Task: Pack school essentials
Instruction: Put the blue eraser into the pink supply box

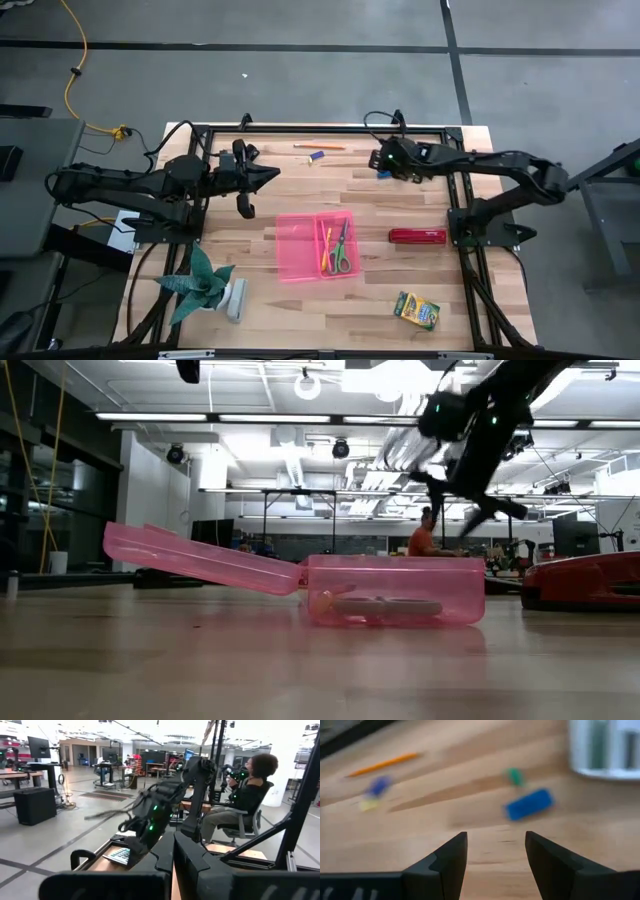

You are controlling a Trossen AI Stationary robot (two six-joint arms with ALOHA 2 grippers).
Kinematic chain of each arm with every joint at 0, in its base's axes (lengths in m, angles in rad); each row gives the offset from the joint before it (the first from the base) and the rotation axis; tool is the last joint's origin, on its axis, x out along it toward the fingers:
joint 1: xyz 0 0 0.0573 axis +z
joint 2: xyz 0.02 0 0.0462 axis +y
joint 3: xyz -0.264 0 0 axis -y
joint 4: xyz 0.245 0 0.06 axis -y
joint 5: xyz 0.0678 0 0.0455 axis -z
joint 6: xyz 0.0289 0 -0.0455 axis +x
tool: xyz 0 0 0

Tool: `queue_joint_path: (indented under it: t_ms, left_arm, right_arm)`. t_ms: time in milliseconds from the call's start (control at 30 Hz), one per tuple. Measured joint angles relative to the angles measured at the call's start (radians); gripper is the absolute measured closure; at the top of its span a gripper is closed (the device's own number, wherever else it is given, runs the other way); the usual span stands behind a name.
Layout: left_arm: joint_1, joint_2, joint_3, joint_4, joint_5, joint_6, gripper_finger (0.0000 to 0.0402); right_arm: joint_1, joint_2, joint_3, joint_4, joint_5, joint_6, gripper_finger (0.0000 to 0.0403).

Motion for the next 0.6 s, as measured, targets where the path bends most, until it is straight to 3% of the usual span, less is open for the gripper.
queue_joint_path:
  t_ms: [233,600]
  left_arm:
    - [0.0,0.0,0.0,0.001,-0.01,-0.034,0.0401]
    - [0.0,0.0,0.0,0.001,-0.01,-0.079,0.0401]
  right_arm:
    - [-0.067,0.127,0.0,-0.068,-0.098,0.203,0.021]
    - [-0.163,0.221,0.0,0.088,-0.204,0.495,0.021]
